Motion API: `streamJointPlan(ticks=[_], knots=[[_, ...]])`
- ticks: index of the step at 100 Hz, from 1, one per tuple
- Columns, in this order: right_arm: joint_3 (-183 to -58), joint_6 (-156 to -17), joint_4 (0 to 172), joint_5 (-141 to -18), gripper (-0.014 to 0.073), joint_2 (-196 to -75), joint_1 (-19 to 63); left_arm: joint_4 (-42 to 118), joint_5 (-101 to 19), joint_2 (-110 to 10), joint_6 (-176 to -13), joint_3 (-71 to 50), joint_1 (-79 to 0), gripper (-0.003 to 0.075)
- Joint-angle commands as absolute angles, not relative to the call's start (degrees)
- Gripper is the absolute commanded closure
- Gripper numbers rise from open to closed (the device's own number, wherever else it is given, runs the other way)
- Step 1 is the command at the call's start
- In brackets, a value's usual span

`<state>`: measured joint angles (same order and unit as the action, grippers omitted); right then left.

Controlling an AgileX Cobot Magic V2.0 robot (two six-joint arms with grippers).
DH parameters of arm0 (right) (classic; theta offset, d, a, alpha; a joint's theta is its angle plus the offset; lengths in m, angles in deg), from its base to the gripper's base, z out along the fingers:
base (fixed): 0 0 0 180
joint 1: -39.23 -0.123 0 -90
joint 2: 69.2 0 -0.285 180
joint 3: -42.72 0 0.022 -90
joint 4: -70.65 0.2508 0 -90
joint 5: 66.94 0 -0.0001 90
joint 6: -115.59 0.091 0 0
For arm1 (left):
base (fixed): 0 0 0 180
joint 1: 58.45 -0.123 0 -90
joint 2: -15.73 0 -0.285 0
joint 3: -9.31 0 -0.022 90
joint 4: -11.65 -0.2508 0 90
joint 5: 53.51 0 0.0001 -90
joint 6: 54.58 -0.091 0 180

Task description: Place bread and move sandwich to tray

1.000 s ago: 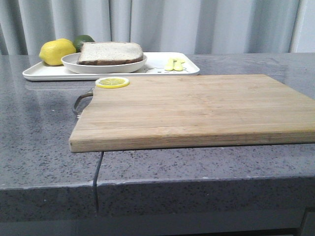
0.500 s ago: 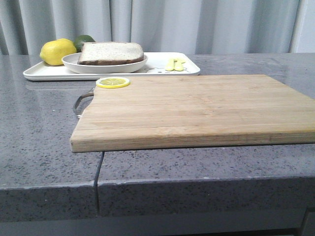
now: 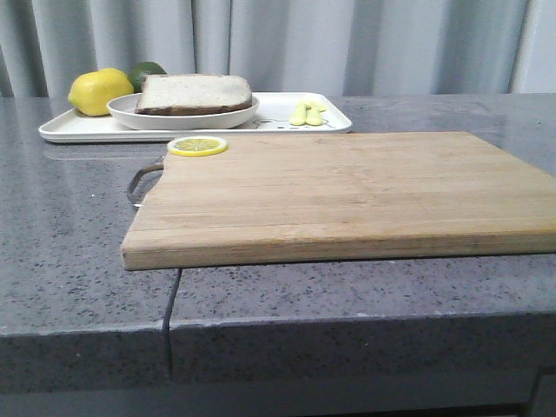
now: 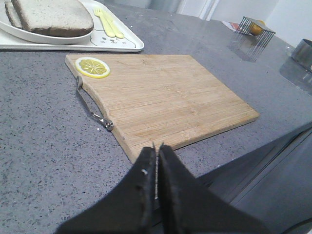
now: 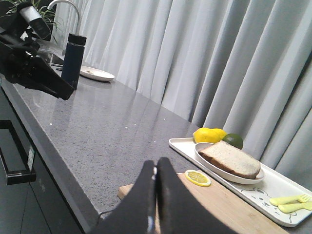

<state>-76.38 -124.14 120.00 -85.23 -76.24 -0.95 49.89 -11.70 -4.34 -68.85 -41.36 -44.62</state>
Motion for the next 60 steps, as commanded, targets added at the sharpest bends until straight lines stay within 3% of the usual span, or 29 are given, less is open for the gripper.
streamJointPlan(ticks=[1,29,60], knots=[[-77.8,-124.7,121.3,-81.4,0.0655,-75.4,-0.8,51.5,-14.8,-5.0,-69.1,-40.0,-44.1,0.074],[-77.8,-124.7,121.3,-81.5,0.0655,-75.4,-0.8,45.6,-22.3,-3.6,-69.1,-41.8,-44.5,0.074],[-77.8,-124.7,121.3,-81.5,0.0655,-75.4,-0.8,40.7,-41.9,3.5,-68.8,-51.0,-52.8,0.0739]])
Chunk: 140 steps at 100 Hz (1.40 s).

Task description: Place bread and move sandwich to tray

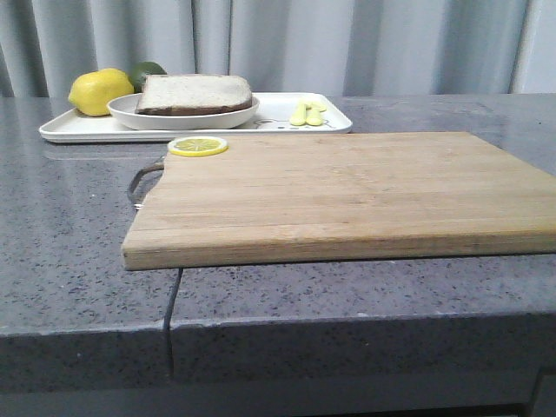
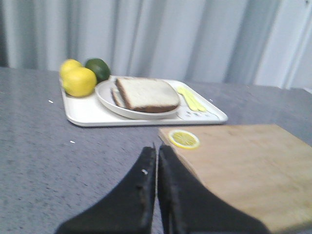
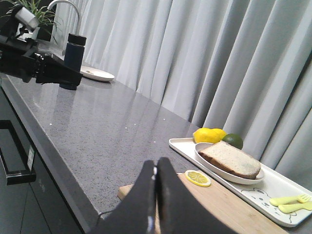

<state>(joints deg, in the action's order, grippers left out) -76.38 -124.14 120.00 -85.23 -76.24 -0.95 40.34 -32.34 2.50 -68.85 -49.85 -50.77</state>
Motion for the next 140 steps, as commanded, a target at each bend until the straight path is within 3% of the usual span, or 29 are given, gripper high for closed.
streamJointPlan(ticks=[1,31,48,79,140], knots=[[-77.8,-124.7,121.3,-81.5,0.0655,-75.4,-0.8,40.6,-42.3,3.7,-68.8,-51.3,-53.1,0.0739],[-77.8,-124.7,121.3,-81.5,0.0655,-75.4,-0.8,21.5,-54.4,10.0,-48.3,-63.2,-57.9,0.0739],[-77.8,-124.7,121.3,-81.6,0.0655,-75.4,-0.8,17.6,-54.4,10.0,-47.4,-69.0,-58.2,0.0739],[-77.8,-124.7,121.3,-81.6,0.0655,-75.4,-0.8,15.4,-37.0,10.0,-47.4,-68.8,-58.2,0.0739],[-77.8,-124.7,121.3,-81.6,0.0655,-75.4,-0.8,15.3,-37.0,10.0,-47.4,-68.7,-58.2,0.074]])
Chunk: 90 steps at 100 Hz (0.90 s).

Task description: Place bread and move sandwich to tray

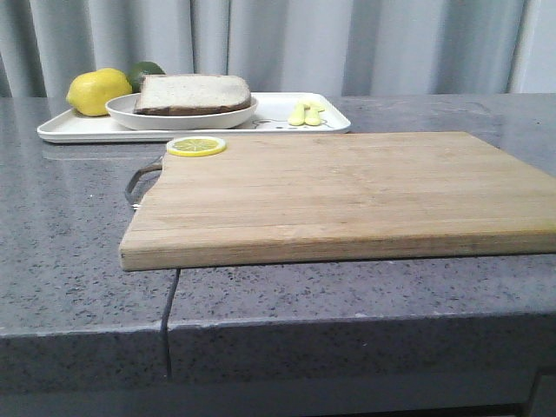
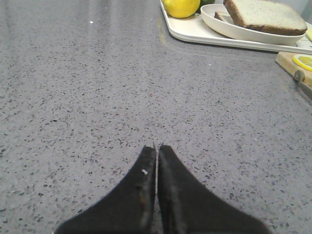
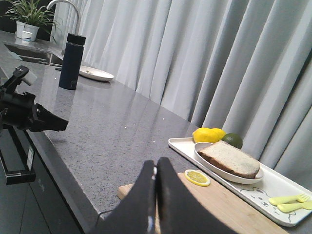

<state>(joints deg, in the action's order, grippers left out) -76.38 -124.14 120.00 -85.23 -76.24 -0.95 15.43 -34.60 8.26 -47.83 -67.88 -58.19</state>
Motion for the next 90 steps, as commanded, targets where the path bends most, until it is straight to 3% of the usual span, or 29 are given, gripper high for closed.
streamJointPlan(ticks=[1,52,63,75,90], knots=[[-77.8,-124.7,121.3,-81.6,0.0655,-75.4,-0.8,15.3,-37.0,10.0,-47.4,-68.7,-58.2,0.074],[-77.1,-124.7,121.2,-81.5,0.0655,-75.5,-0.7,15.3,-37.0,10.0,-47.4,-68.7,-58.2,0.074],[-76.0,-123.2,120.3,-76.2,0.0655,-75.7,0.3,15.3,-37.0,10.0,-47.4,-68.7,-58.2,0.074],[-74.1,-113.3,113.4,-69.8,0.0655,-75.8,3.2,15.3,-37.0,10.0,-47.4,-68.7,-58.2,0.074],[-70.8,-90.0,95.8,-64.7,0.0655,-76.4,8.6,15.3,-37.0,10.0,-47.4,-68.7,-58.2,0.074]])
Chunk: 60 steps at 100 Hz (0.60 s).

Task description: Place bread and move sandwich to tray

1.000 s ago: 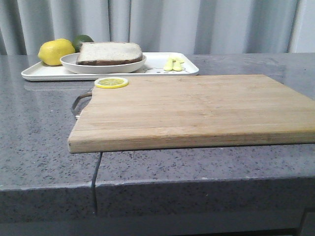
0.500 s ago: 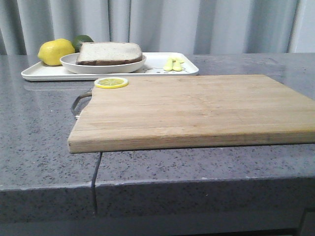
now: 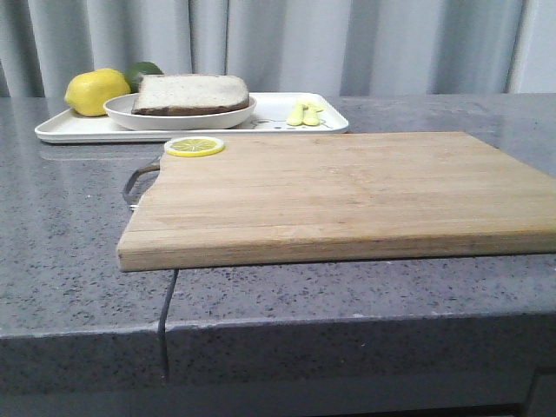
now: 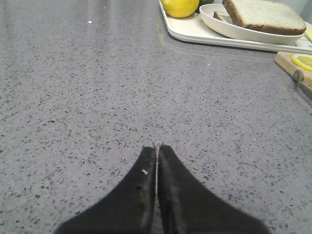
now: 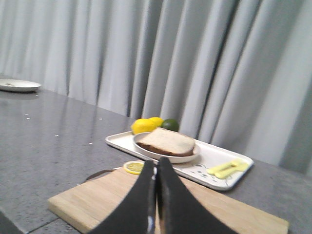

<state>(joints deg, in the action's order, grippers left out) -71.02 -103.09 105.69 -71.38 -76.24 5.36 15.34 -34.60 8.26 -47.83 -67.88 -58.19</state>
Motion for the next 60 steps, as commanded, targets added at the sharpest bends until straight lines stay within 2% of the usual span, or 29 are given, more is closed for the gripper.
streamJointPlan(ticks=[1,16,34,60], knots=[[-70.7,-88.8,94.1,-64.5,0.0655,-76.4,8.9,15.3,-37.0,10.0,-47.4,-68.7,-58.2,0.074],[-65.5,-68.4,79.5,-57.4,0.0655,-76.4,15.0,15.3,-37.0,10.0,-47.4,-68.7,-58.2,0.074],[-58.9,-56.2,69.7,-49.7,0.0655,-77.0,24.1,15.3,-37.0,10.0,-47.4,-68.7,-58.2,0.074],[-58.4,-52.0,61.6,-60.9,0.0655,-76.8,31.1,15.3,-37.0,10.0,-47.4,-68.7,-58.2,0.074]])
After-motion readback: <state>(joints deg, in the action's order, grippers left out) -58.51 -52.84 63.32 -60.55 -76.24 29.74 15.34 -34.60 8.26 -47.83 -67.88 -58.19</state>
